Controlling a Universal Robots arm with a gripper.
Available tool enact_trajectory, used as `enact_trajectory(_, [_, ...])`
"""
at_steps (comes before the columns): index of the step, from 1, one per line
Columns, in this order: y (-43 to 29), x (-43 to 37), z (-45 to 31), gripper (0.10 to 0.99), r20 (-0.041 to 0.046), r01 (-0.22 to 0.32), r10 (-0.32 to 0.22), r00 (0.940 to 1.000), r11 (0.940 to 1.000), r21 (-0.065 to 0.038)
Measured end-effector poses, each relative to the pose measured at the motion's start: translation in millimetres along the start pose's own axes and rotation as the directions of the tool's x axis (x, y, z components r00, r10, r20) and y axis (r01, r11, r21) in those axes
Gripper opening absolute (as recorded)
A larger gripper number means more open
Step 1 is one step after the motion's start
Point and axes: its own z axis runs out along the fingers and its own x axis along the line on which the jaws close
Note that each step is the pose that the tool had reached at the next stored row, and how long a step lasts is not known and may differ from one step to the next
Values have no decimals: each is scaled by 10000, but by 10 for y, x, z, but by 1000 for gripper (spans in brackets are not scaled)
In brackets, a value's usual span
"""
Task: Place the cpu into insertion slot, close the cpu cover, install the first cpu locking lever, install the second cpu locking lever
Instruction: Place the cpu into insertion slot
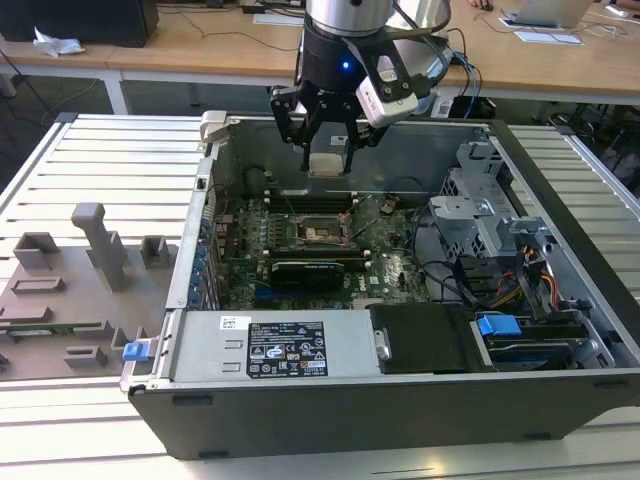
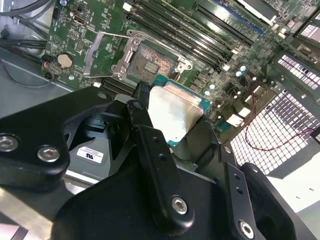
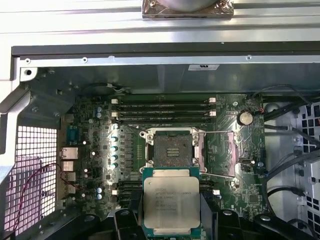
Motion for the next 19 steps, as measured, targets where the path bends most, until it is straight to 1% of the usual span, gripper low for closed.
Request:
enact_trajectory(11, [-5,-1,58,541,0,0,0,10000,10000,-1])
enact_trajectory(19, [-10,-2,114,541,0,0,0,10000,10000,0])
